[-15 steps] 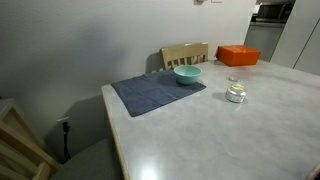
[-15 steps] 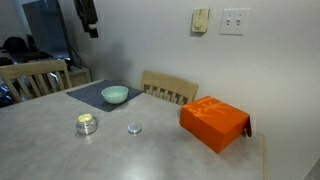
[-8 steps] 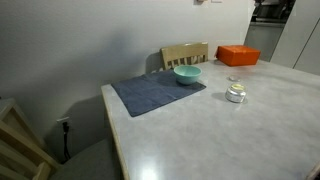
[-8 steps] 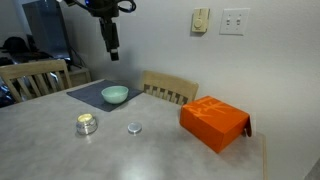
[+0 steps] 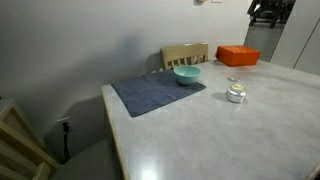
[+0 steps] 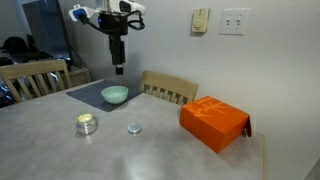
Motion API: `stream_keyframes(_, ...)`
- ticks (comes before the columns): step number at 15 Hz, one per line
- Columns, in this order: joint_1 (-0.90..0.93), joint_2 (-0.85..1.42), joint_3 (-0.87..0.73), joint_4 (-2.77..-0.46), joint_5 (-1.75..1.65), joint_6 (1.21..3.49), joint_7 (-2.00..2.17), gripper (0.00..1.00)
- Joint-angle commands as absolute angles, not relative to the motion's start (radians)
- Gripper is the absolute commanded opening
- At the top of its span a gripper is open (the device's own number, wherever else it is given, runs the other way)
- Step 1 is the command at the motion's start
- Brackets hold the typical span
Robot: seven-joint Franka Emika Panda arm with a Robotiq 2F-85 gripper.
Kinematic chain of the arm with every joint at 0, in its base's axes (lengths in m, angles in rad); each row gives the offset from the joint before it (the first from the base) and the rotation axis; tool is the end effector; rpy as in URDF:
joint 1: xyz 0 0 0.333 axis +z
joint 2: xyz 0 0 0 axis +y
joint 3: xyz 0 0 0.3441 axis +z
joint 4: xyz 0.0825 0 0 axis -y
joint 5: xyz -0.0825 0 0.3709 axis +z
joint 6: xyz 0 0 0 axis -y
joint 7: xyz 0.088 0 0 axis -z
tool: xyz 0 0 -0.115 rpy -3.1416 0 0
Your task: Close the silver container
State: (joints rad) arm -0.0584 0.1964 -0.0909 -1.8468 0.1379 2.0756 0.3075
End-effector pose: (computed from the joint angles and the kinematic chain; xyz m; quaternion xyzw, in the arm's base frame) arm 0.6026 -0.0794 0.4478 -0.9650 0.2565 -0.0126 0.0532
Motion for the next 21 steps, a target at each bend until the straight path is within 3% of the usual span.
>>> stream_keyframes(1,-0.061,0.193,-0.089,-1.844,0.137,2.072,0.307,1.00)
stream_keyframes(17,-0.058,0.387,-0.075,-1.672,-0.014,1.322,0.017,1.00)
stream_keyframes(21,-0.053,0.478,-0.075,-1.617,-0.057,1.230,0.048,1.00)
